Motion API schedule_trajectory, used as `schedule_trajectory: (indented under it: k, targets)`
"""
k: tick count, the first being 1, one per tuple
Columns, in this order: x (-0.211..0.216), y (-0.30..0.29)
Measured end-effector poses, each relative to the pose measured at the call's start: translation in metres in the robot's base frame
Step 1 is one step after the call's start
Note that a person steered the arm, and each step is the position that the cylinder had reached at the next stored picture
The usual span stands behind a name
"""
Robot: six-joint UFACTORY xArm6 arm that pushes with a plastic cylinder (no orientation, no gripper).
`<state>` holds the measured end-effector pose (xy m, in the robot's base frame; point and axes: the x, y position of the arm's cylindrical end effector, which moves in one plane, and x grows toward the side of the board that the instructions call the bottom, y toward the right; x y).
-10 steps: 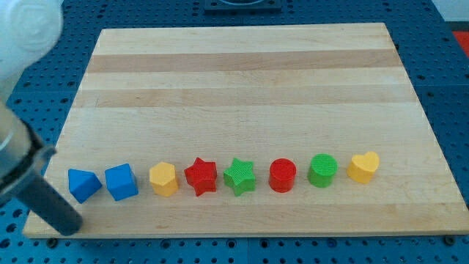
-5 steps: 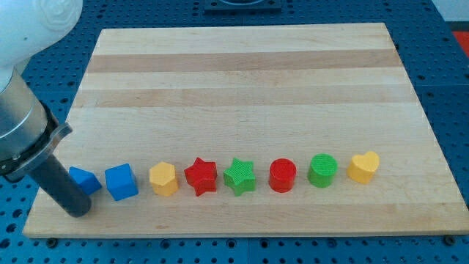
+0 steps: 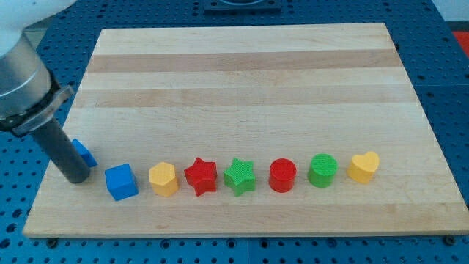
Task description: Push the yellow hexagon to the center
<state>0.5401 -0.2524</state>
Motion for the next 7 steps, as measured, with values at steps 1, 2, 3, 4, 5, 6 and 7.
schedule_trajectory:
  k: [1, 2, 3, 4, 5, 6, 7]
  targets:
    - [0.0, -0.016]
    - [-0.005, -0.01]
    - [-0.019, 0.004]
    - [-0.034, 0.014]
    - [-0.054, 0.014]
    - [-0.071, 0.014]
    - [-0.095, 0.014]
